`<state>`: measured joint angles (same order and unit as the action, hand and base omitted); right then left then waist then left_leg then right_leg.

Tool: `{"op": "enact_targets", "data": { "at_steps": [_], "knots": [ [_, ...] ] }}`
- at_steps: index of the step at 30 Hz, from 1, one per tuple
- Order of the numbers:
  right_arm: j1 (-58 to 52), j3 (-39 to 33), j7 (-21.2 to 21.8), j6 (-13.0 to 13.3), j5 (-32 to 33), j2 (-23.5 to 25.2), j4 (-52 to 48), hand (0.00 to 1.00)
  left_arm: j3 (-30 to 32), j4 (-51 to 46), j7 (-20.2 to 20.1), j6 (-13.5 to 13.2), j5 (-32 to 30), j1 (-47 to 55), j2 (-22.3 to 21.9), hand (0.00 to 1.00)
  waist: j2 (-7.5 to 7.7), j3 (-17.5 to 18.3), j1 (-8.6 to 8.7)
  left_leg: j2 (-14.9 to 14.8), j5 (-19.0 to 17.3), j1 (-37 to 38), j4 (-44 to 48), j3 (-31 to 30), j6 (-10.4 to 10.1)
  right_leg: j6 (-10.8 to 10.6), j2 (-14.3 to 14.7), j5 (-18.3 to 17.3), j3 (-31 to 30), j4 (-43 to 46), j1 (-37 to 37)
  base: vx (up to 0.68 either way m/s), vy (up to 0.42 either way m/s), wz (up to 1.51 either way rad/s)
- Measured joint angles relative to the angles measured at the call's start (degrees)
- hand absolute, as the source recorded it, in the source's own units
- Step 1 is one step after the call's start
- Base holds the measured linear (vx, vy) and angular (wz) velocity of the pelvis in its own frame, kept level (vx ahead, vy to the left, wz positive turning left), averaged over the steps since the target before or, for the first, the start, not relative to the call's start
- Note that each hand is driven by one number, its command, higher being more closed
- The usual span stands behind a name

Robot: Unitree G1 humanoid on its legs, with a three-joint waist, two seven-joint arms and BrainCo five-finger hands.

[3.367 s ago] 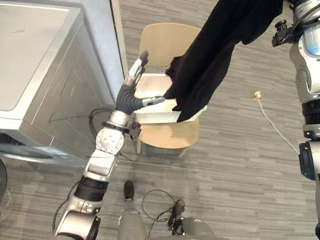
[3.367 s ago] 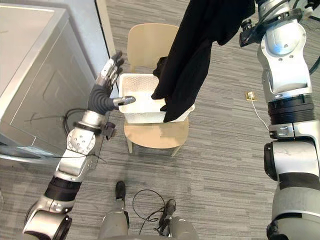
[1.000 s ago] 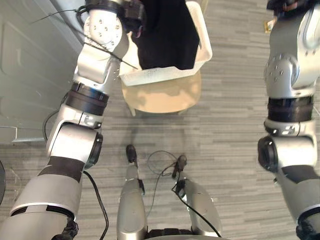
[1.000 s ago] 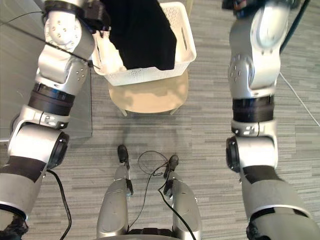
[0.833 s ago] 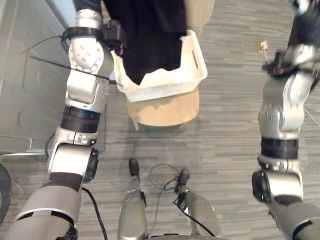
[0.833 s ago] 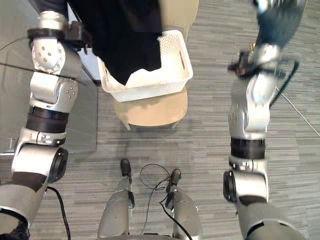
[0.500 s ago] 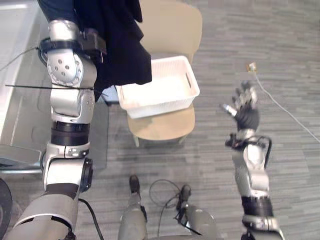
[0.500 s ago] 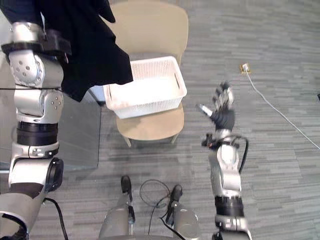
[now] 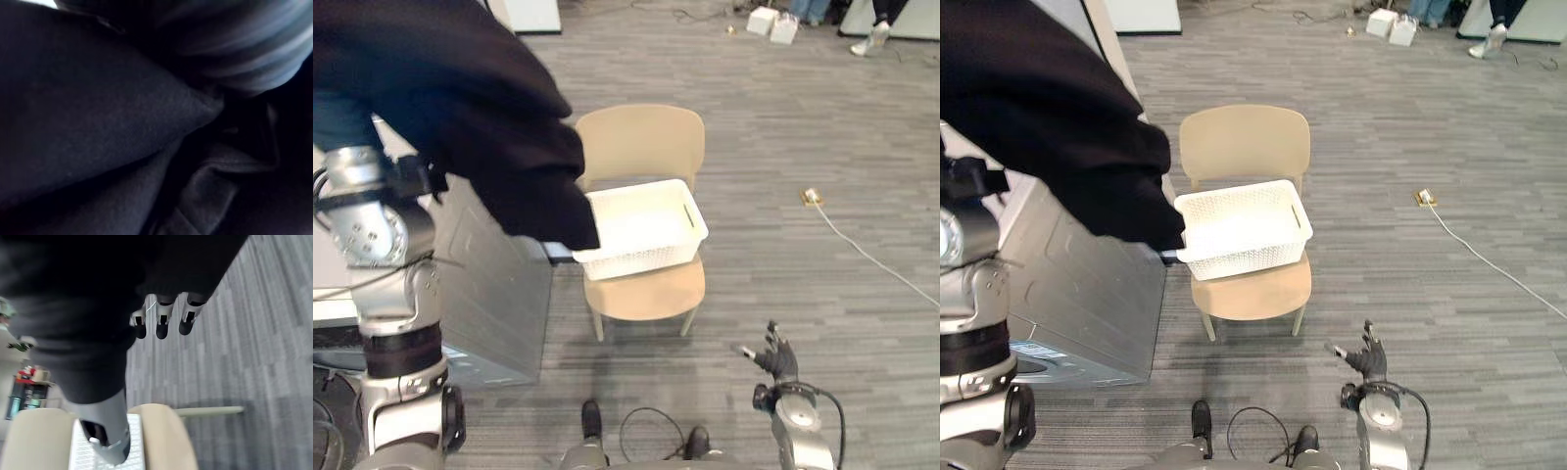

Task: Pick up the laundry basket with both hands and put the clothes into the washing machine.

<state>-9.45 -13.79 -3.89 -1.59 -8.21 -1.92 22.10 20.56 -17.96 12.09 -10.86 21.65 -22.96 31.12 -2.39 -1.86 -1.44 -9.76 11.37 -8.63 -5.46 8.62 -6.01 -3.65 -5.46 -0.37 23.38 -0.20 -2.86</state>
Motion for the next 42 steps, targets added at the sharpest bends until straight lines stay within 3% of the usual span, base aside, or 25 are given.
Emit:
{"op": "enact_targets", "data": {
  "at_steps": [4,6,7,8,9,10,11,12,13,14,16,18,19,22,23,25,27,30,32,34,36,38,40,41,42],
  "knots": [
    [-0.4,0.1,2.9,-1.1,-1.3,-0.1,7.8,0.0,4.5,-0.6,-1.0,-0.7,0.0,5.7,-0.5,1.0,-0.05,0.3,-1.23,-0.7,-0.2,-0.9,2.9,-2.4,-0.1,0.5,0.5,-2.1,1.9,2.1,1.1,0.0,-0.047,0.27],
    [-0.5,0.2,3.1,-1.2,1.4,-0.2,10.7,0.0,5.7,-0.6,-0.7,-0.7,-0.3,6.2,-1.4,1.0,-0.24,0.2,-1.43,-1.3,-1.5,-2.2,4.8,-3.2,1.7,0.8,0.5,-4.3,3.4,5.3,0.5,-0.06,-0.04,0.48],
    [-0.5,0.7,3.2,-1.2,2.9,-0.2,12.2,0.0,6.8,-0.8,-0.7,-0.8,-0.5,6.7,-2.4,1.0,-1.15,-0.2,-1.33,-1.8,-4.7,-4.5,7.5,-3.2,7.1,2.0,1.5,-5.3,2.9,8.1,-0.8,-0.08,-0.043,0.46],
    [-0.5,1.0,3.4,-1.2,3.6,-0.2,13.1,0.0,7.4,-0.8,-0.7,-0.8,-0.7,7.0,-3.4,1.0,-0.6,0.0,-1.26,-1.9,-7.2,-5.1,8.2,-1.6,11.3,2.9,2.1,-5.4,3.0,7.9,-1.1,-0.07,-0.094,0.56],
    [-0.5,1.4,3.8,-1.1,3.8,0.0,14.5,0.0,8.2,-0.8,-0.5,-0.8,-1.1,7.4,-5.3,1.0,1.33,0.4,-1.01,-1.9,-11.3,-5.5,9.6,2.7,16.3,4.6,2.2,-5.2,3.1,5.3,-0.6,-0.1,-0.108,0.58],
    [0.6,1.3,4.1,-0.9,4.2,-0.3,17.7,0.0,8.9,-2.2,-0.4,-0.9,-1.6,8.8,-9.2,1.0,2.14,-0.6,-1.17,-4.5,-13.4,-8.9,26.4,7.3,16.2,6.8,1.1,-4.6,5.1,4.5,-0.3,-0.07,-0.078,0.43],
    [1.2,1.3,4.1,-1.0,4.3,-1.1,19.0,0.0,8.5,-3.1,-0.4,-0.9,-2.2,11.1,-11.4,1.0,1.37,-0.9,-1.6,-5.8,-15.3,-8.6,34.9,8.3,14.5,6.5,0.9,-4.0,5.2,5.1,0.3,-0.04,0.005,0.23],
    [1.2,1.3,4.0,-1.0,4.3,-1.5,19.4,0.0,7.9,-3.4,-0.6,-0.9,-2.2,12.3,-12.5,1.0,0.73,-1.0,-1.67,-6.2,-17.3,-7.5,38.0,9.0,13.0,6.4,0.9,-3.9,5.6,5.1,0.8,-0.01,0.072,0.23],
    [0.6,1.4,4.1,-0.9,4.3,-2.0,20.4,0.0,6.1,-3.8,-0.9,-0.8,-2.7,14.2,-14.8,1.0,-0.59,-0.7,-1.4,-6.5,-19.1,-5.2,39.1,9.2,9.9,6.9,0.8,-3.0,7.4,5.8,1.0,-0.03,0.075,0.64],
    [0.8,1.4,4.1,-0.9,4.0,-2.5,22.5,0.0,4.3,-4.2,-1.0,-0.7,-3.4,14.8,-16.5,1.0,-2.03,-0.7,-0.67,-5.5,-19.0,-4.7,35.0,9.2,8.3,6.7,0.6,-2.5,8.9,7.3,0.8,-0.06,0.083,0.83],
    [0.8,1.3,4.2,-1.0,3.0,-1.5,26.0,0.0,2.6,-4.9,-1.2,-0.8,-4.8,15.4,-18.3,1.0,-1.21,-0.3,-0.22,-1.8,-18.4,-2.3,25.8,7.9,6.5,5.3,-1.1,-4.0,10.2,5.5,0.2,-0.08,0.129,1.01],
    [2.6,1.1,4.4,-1.2,2.3,-2.0,28.4,0.0,2.5,-6.3,-1.5,-0.7,-5.8,16.6,-21.4,1.0,-3.45,-1.7,-0.99,-2.4,-19.8,-1.1,22.9,9.7,4.5,6.4,-1.3,-0.1,13.9,6.9,-0.7,-0.1,0.171,0.68],
    [3.3,0.7,4.9,-1.3,0.6,-1.7,28.7,0.0,2.2,-6.3,-2.0,-0.6,-6.6,17.9,-22.5,1.0,-3.31,-2.2,-0.97,-0.6,-18.1,0.2,19.2,9.1,3.4,6.3,-3.0,0.8,14.8,8.3,-0.7,-0.11,0.205,0.59],
    [4.1,1.3,5.4,-1.1,-2.3,-1.8,28.6,0.0,1.3,-6.3,-2.1,-0.6,-6.7,21.1,-23.8,1.0,-2.77,-2.6,-0.94,4.0,-16.2,0.4,16.1,4.9,5.0,5.5,-7.3,-1.1,12.9,15.0,-2.2,-0.14,0.177,0.85],
    [4.7,1.3,5.4,-1.1,-3.0,-1.7,28.3,0.0,-0.4,-6.3,-2.0,-0.7,-7.1,20.9,-24.2,1.0,-2.29,-3.4,-0.05,6.8,-15.1,-0.2,15.9,0.7,6.3,4.8,-8.4,-4.2,2.1,19.5,-4.2,-0.13,0.121,1.6],
    [5.2,1.4,5.4,-1.1,-3.6,-1.6,28.3,0.0,-2.2,-6.3,-2.1,-0.7,-7.3,21.0,-24.2,1.0,-1.49,-4.1,0.77,9.0,-13.5,-1.1,15.8,-2.4,7.5,3.2,-8.2,-7.7,-5.8,23.7,-4.8,-0.07,0.011,1.59],
    [5.2,2.2,5.3,-1.0,-3.6,-1.3,28.1,0.0,-3.6,-7.1,-2.2,-0.7,-7.6,23.7,-25.3,1.0,-0.41,-5.0,0.08,12.0,-12.5,-1.9,15.9,-7.7,8.1,0.8,-6.5,-12.9,-13.1,30.4,-4.4,-0.11,-0.09,1.52],
    [4.7,6.4,5.3,-0.9,-3.5,-0.8,25.9,0.0,-3.4,-10.7,-2.1,-0.7,-7.5,29.9,-27.7,1.0,1.0,-5.0,-2.73,13.2,-11.3,-4.5,15.6,-10.8,6.6,-0.5,-4.0,-18.5,-17.1,29.1,-2.6,-0.13,-0.131,0.98],
    [4.6,9.1,5.1,-0.8,-3.5,-0.9,24.1,0.0,-3.7,-13.7,-2.1,-0.7,-7.1,33.7,-30.4,1.0,0.66,-4.7,-2.84,12.0,-10.6,-6.2,13.2,-12.3,5.8,0.7,-2.6,-21.0,-12.3,23.3,-0.5,-0.12,-0.214,1.45],
    [4.7,9.4,5.1,-0.6,-3.5,-0.9,23.8,0.0,-3.4,-15.1,-2.1,-0.7,-6.2,34.5,-31.0,1.0,0.75,-4.7,-3.16,10.3,-10.6,-7.8,12.1,-10.2,5.8,1.7,-2.3,-20.0,-8.0,23.1,-0.7,-0.09,-0.172,1.27],
    [5.0,9.1,5.1,-0.6,-3.5,-1.8,23.9,0.0,-3.5,-16.3,-2.1,-0.7,-4.7,34.4,-32.4,1.0,0.25,-4.4,-3.89,5.4,-11.8,-9.9,12.5,0.5,7.5,3.0,-2.2,-14.6,-0.8,22.9,-1.1,-0.08,-0.067,1.17],
    [5.4,7.9,4.9,-0.5,-3.5,-2.1,24.7,0.0,-4.3,-16.5,-2.1,-0.8,-3.7,34.3,-32.8,1.0,1.24,-4.4,-3.86,1.7,-12.7,-10.8,18.0,11.6,9.4,3.0,-4.0,-14.4,3.7,22.0,0.2,-0.01,0.004,1.07],
    [5.1,6.0,4.0,-0.4,-3.5,-2.8,25.9,0.0,-5.2,-16.5,-2.4,-0.7,-3.2,34.6,-33.3,1.0,0.91,-4.1,-3.59,-0.1,-12.6,-9.2,22.0,12.1,9.6,2.9,-4.8,-14.5,7.2,22.1,2.3,0.06,0.062,1.07],
    [5.0,4.6,3.8,-0.4,-3.5,-3.0,27.3,0.0,-5.2,-16.2,-2.8,-0.8,-3.1,34.7,-33.2,1.0,-0.07,-3.6,-3.09,0.2,-11.5,-7.4,21.4,11.5,8.0,2.3,-5.1,-14.8,9.1,22.0,3.9,0.11,0.092,1.06],
    [5.0,4.0,3.8,-0.4,-3.5,-3.0,27.9,0.0,-5.2,-15.7,-3.2,-0.8,-3.1,34.6,-33.1,1.0,0.09,-3.6,-2.6,1.2,-11.1,-7.5,21.3,10.6,8.3,2.2,-5.7,-14.8,10.0,21.9,4.6,0.13,0.113,0.93]
  ]
}}
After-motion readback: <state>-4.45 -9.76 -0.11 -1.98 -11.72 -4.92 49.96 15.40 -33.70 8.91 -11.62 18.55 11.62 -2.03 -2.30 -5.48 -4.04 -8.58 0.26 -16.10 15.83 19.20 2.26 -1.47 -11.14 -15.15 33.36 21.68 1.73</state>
